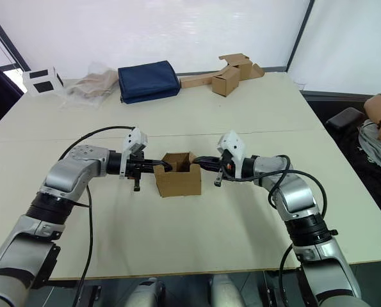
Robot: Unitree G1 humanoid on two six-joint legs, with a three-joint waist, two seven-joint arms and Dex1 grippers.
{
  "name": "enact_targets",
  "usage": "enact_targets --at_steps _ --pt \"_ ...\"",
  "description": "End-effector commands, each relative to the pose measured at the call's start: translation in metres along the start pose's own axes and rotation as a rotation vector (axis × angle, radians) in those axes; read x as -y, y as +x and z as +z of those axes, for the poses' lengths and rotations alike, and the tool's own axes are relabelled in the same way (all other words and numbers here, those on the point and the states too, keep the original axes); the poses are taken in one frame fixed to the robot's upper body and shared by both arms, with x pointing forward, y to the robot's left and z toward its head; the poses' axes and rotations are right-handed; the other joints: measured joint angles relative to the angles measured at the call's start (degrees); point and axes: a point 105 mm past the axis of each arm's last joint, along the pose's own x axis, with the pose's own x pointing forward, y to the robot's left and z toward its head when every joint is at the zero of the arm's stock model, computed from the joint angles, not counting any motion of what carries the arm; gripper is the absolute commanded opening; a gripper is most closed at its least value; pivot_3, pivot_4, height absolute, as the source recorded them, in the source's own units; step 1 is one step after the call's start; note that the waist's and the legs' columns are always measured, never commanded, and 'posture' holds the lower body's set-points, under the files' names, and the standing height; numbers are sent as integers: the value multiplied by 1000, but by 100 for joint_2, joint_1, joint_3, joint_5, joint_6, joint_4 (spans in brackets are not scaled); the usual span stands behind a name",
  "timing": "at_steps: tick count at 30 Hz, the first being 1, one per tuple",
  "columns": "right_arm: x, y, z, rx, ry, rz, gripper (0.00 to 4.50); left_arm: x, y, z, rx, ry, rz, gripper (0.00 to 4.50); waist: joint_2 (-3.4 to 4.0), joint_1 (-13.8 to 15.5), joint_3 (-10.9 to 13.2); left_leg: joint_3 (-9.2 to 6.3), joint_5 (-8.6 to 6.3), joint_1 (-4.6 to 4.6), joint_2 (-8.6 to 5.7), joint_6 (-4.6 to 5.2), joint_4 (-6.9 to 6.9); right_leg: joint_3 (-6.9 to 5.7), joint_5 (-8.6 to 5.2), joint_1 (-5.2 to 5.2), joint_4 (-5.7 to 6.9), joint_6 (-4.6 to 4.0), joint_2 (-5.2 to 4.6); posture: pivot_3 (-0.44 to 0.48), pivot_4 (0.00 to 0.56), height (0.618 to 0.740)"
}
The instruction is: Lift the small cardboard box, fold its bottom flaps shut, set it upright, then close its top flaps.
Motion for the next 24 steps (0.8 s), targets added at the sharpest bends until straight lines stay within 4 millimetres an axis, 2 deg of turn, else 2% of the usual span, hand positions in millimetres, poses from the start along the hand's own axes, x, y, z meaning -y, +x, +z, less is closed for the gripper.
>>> enact_targets --at_steps 1,9,19,20,22,24 --pt "-1 5 6 13 -31 24 0 0 1 5 11 28 3 12 0 -2 0 0 0 0 0 0 0 0 0 0 0 0 0 0 150 740" --pt "5 8 -3 -41 -47 33 0 0 -1 3 8 27 16 12 0 -4 0 0 0 0 0 0 0 0 0 0 0 0 0 0 150 740" --pt "7 8 0 -32 -49 22 0 -9 -6 -1 16 -7 36 12 1 -5 0 -1 3 1 0 -5 0 0 0 0 1 0 0 0 150 740" --pt "6 7 2 -28 -51 24 0 -11 -8 3 32 -12 38 12 1 -6 0 -1 3 1 0 -5 0 0 0 0 1 0 0 0 150 740" --pt "3 2 19 28 -31 31 0 -11 -16 19 110 -52 16 12 1 -9 0 -1 2 1 0 -4 0 0 0 0 2 0 1 0 150 740" --pt "0 -3 32 62 -24 38 0 -11 -22 25 135 -65 8 12 1 -8 1 -2 2 1 0 -4 0 0 0 -2 3 0 1 0 150 740"
